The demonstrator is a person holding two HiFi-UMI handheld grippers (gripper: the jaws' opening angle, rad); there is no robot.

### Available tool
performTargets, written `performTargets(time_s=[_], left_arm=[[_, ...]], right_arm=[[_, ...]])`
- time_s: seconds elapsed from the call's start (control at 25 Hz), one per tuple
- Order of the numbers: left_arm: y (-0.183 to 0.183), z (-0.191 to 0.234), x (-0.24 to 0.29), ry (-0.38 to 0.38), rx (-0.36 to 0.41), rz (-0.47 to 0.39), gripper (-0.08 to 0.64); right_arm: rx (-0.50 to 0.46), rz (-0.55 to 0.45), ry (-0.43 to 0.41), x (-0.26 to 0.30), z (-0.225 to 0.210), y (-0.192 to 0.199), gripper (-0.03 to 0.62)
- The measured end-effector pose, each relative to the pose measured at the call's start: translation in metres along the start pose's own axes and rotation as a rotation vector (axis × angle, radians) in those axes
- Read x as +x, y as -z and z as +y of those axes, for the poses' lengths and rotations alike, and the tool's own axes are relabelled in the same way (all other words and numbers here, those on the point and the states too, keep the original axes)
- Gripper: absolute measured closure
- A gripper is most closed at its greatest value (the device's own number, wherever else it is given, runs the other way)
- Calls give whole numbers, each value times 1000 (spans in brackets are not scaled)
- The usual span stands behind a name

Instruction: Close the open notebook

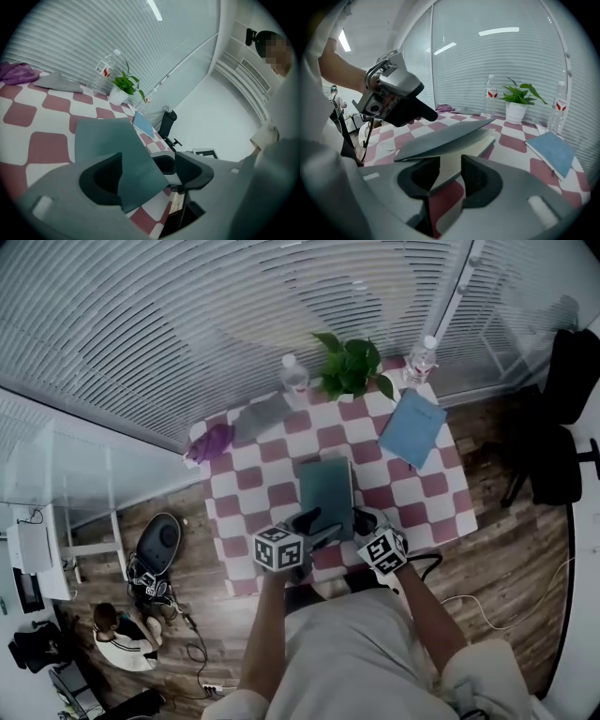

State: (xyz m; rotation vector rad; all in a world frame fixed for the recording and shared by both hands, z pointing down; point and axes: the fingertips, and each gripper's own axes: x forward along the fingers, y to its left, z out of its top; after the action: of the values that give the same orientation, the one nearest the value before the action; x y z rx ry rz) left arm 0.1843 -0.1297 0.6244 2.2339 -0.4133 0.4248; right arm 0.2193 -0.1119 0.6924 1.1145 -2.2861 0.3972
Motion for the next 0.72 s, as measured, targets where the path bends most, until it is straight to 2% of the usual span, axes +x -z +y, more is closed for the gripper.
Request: performTargets(time_s=[0.2,0.32,0.4,0.56,0.72], left_arm=[[18,22,12,-70,-54,23,207],[33,37,20,-97,-102,37,207],[39,42,21,-112,-107,35,207],[41,34,4,-125,-49,16,207],[45,10,-39,-131,78,-1,207]], right_arm=[[32,36,15,-18,-23,21,451],[52,52,69,-30,-38,32,451],[77,68,125,-40,-45,38,451],[160,41,224,-66,-37,33,451],[268,-30,306,-86,-6,26,451]])
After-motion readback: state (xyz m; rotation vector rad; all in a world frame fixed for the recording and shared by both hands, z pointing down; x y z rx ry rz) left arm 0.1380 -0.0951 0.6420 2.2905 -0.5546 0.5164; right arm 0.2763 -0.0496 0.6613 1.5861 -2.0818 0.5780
